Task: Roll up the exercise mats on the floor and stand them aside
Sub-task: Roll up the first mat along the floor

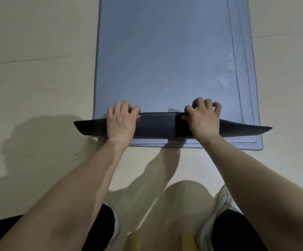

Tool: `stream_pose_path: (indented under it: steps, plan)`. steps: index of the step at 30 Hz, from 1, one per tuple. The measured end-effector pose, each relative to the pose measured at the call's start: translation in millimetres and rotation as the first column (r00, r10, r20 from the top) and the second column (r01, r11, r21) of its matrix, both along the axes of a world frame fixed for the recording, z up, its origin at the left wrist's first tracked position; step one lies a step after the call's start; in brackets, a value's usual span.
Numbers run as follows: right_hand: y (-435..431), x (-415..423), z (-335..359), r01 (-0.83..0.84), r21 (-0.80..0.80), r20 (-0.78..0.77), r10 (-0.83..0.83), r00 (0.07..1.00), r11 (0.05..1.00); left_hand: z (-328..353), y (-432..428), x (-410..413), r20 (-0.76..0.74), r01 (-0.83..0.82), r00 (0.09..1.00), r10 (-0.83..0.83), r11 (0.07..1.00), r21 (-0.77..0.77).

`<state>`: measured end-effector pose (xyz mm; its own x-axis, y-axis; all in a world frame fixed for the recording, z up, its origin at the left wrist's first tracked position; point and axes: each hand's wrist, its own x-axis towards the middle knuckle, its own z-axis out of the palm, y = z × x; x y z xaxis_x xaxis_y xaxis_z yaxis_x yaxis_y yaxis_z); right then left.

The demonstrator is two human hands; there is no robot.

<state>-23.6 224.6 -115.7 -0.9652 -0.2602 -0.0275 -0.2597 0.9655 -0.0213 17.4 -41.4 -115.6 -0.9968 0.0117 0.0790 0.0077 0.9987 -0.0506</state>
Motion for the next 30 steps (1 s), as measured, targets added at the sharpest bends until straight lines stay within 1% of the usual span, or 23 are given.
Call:
stream_pose_path:
  steps: [2, 4, 6, 7, 9, 10, 11, 12, 14, 16, 18, 20, 23, 25, 26, 28, 29, 30]
  plan:
    - [-3, -1, -15, 0.003, 0.042, -0.023, -0.002, 1.000, 0.999, -14, -1, -11, -0.066, 0.007, 0.998, -0.005, 1.000, 0.022]
    - [-4, 2, -28, 0.004, 0.044, -0.065, -0.001, 0.998, 0.999, -27, -2, -15, -0.111, -0.008, 0.994, 0.017, 0.996, 0.085]
    - [1, 11, -35, -0.048, 0.035, -0.115, 0.051, 0.992, 0.998, -35, -5, -2, -0.110, 0.017, 0.994, -0.003, 0.992, 0.127]
    - [8, 19, -39, -0.085, 0.038, -0.102, 0.088, 0.991, 0.996, -35, -6, 9, -0.040, 0.035, 0.999, -0.030, 0.990, 0.136]
    - [21, 37, -46, -0.176, 0.066, 0.006, 0.176, 0.984, 0.982, -36, -9, 33, 0.180, 0.059, 0.981, -0.076, 0.993, 0.098]
    - [28, 44, -50, -0.209, 0.084, 0.060, 0.204, 0.977, 0.974, -37, -10, 41, 0.259, 0.077, 0.961, -0.091, 0.995, 0.063]
    - [31, 48, -54, -0.231, 0.098, 0.087, 0.223, 0.971, 0.968, -40, -12, 46, 0.307, 0.095, 0.946, -0.100, 0.995, 0.031]
    - [31, 50, -57, -0.236, 0.105, 0.109, 0.225, 0.968, 0.966, -43, -12, 46, 0.331, 0.111, 0.937, -0.109, 0.994, 0.015]
    - [30, 45, -61, -0.243, 0.103, 0.141, 0.227, 0.964, 0.965, -49, -13, 44, 0.316, 0.133, 0.940, -0.132, 0.991, 0.017]
    - [30, 38, -60, -0.271, 0.066, 0.194, 0.254, 0.948, 0.960, -50, -15, 42, 0.304, 0.162, 0.940, -0.157, 0.987, 0.010]
    - [33, 34, -52, -0.297, 0.034, 0.254, 0.279, 0.926, 0.954, -45, -20, 45, 0.309, 0.198, 0.933, -0.185, 0.980, -0.011]
    - [35, 33, -35, -0.304, 0.019, 0.330, 0.281, 0.901, 0.952, -30, -23, 47, 0.347, 0.210, 0.916, -0.200, 0.978, 0.009]
    - [37, 29, -10, -0.255, -0.024, 0.414, 0.241, 0.878, 0.967, -7, -22, 36, 0.459, 0.109, 0.876, -0.145, 0.989, 0.104]
    - [30, 10, 1, -0.192, -0.026, 0.511, 0.178, 0.841, 0.981, 4, -21, 18, 0.552, 0.048, 0.826, -0.110, 0.991, 0.127]
    - [25, -4, 5, -0.162, -0.026, 0.575, 0.147, 0.805, 0.987, 6, -23, 7, 0.582, 0.028, 0.806, -0.106, 0.990, 0.141]
    - [18, -34, 8, -0.056, -0.045, 0.712, 0.071, 0.698, 0.997, 8, -30, -18, 0.627, -0.002, 0.772, -0.102, 0.987, 0.163]
    - [16, -48, 8, 0.023, -0.070, 0.763, 0.039, 0.645, 0.997, 7, -32, -30, 0.649, -0.016, 0.755, -0.090, 0.988, 0.156]
    - [16, -58, 7, 0.082, -0.076, 0.788, 0.009, 0.615, 0.994, 4, -33, -42, 0.660, -0.027, 0.748, -0.069, 0.991, 0.134]
